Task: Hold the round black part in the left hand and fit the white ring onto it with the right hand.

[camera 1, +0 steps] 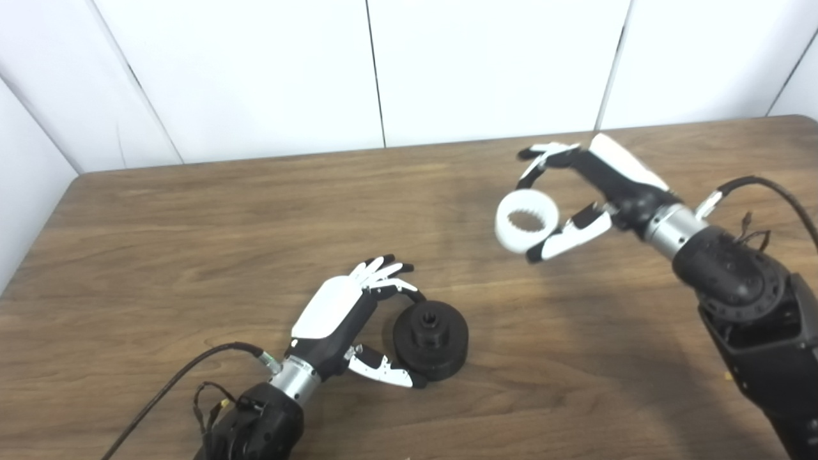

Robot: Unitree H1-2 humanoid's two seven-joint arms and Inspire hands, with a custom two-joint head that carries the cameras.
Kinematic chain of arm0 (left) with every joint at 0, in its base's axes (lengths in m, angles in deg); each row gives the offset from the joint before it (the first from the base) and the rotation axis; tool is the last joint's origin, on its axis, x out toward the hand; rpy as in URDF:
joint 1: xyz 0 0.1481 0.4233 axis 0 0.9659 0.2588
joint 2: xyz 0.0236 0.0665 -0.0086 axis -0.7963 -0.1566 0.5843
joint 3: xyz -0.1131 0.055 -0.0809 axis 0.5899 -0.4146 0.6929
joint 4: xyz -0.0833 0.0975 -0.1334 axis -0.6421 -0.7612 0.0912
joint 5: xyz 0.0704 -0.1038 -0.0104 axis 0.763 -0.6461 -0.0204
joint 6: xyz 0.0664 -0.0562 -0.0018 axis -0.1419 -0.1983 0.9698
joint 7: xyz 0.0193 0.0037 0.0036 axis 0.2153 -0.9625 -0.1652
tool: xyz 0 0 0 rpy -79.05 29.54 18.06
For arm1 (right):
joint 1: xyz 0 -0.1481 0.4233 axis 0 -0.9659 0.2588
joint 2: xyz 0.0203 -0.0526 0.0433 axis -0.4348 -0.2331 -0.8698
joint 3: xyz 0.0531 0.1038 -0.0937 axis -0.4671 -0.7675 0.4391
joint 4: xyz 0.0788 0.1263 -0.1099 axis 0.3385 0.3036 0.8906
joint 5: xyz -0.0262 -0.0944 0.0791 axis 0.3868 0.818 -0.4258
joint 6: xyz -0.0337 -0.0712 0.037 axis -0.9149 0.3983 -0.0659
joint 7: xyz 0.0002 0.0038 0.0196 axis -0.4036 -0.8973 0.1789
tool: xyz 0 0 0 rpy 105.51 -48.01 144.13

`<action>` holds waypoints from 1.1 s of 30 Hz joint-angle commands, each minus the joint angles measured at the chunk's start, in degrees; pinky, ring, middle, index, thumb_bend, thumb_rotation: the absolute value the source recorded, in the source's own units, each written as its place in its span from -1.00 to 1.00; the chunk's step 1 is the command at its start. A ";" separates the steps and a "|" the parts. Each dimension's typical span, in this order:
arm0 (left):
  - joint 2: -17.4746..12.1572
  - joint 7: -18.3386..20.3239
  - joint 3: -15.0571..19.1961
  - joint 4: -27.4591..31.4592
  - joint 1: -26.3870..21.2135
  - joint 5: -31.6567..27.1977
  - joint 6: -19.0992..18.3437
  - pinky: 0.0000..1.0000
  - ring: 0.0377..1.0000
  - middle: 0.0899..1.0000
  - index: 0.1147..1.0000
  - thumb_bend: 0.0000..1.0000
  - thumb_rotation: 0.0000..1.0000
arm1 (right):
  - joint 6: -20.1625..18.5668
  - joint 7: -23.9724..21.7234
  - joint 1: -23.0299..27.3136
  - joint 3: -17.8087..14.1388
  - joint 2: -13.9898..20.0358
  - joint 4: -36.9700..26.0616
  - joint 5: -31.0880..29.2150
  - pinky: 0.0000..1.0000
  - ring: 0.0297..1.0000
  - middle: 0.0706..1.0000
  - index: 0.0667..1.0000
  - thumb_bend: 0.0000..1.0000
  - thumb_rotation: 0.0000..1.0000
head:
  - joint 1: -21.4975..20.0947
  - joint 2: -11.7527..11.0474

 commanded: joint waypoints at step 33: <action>0.66 1.98 -1.22 1.59 -2.70 3.14 -1.53 1.00 0.96 0.80 0.10 0.70 -0.48 | -2.89 -3.49 -2.70 4.26 -7.48 -7.76 0.68 0.79 0.98 0.78 -0.09 0.05 -0.71 | 1.60 1.93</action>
